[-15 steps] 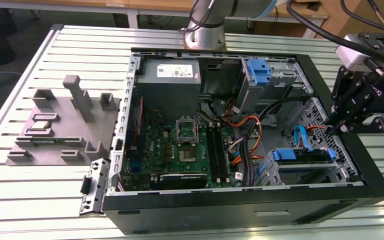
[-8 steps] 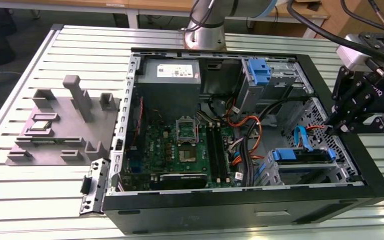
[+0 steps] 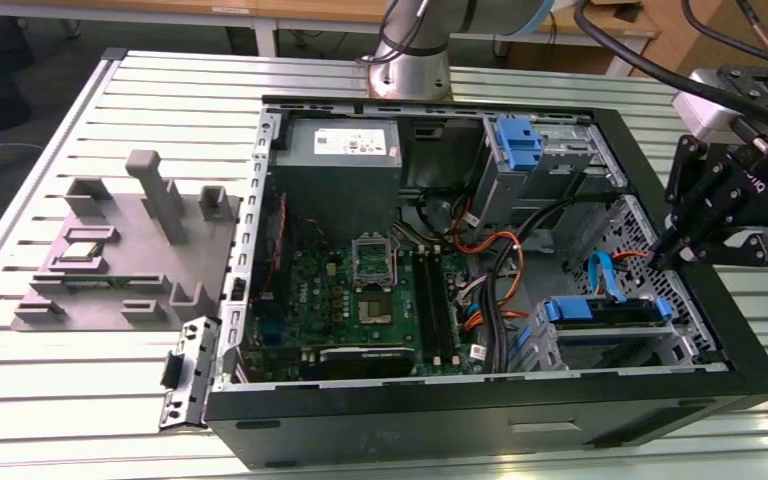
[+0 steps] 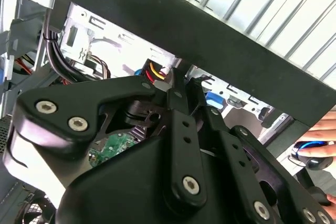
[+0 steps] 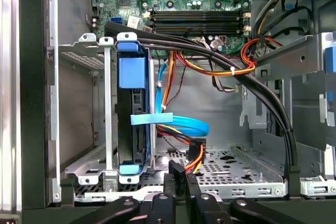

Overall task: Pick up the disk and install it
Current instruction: 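Insert the second disk wire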

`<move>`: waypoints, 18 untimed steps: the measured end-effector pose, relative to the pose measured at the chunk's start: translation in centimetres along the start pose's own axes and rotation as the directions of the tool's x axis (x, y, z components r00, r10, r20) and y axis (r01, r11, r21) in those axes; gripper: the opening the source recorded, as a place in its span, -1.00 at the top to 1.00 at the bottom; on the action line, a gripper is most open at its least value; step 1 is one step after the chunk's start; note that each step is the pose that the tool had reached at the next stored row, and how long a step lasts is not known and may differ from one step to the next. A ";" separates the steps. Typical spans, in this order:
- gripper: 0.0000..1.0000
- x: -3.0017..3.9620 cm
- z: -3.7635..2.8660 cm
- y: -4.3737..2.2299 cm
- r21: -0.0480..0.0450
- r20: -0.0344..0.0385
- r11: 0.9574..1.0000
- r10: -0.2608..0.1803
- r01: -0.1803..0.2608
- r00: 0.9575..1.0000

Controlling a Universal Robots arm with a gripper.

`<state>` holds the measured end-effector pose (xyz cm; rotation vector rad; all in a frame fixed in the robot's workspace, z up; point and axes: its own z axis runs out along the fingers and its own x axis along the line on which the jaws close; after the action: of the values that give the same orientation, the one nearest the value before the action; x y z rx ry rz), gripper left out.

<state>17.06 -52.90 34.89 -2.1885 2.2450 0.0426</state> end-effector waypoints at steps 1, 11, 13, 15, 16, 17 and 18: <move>0.58 0.07 0.00 0.19 0.002 0.001 1.000 0.000 0.000 1.000; 0.58 1.42 -0.01 1.66 0.021 0.003 1.000 -0.001 0.001 1.000; 0.58 1.81 -0.01 1.89 0.024 0.003 1.000 -0.001 0.001 1.000; 0.58 2.15 -0.02 2.19 0.027 0.003 1.000 -0.001 0.001 1.000; 0.58 2.33 -0.02 2.35 0.028 0.003 1.000 -0.001 0.001 1.000; 0.58 2.56 -0.01 2.48 0.028 0.003 1.000 -0.002 0.002 1.000; 0.58 2.74 0.00 2.56 0.029 0.003 1.000 -0.002 0.002 1.000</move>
<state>14.43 -55.57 34.87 -2.1745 2.2276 0.0141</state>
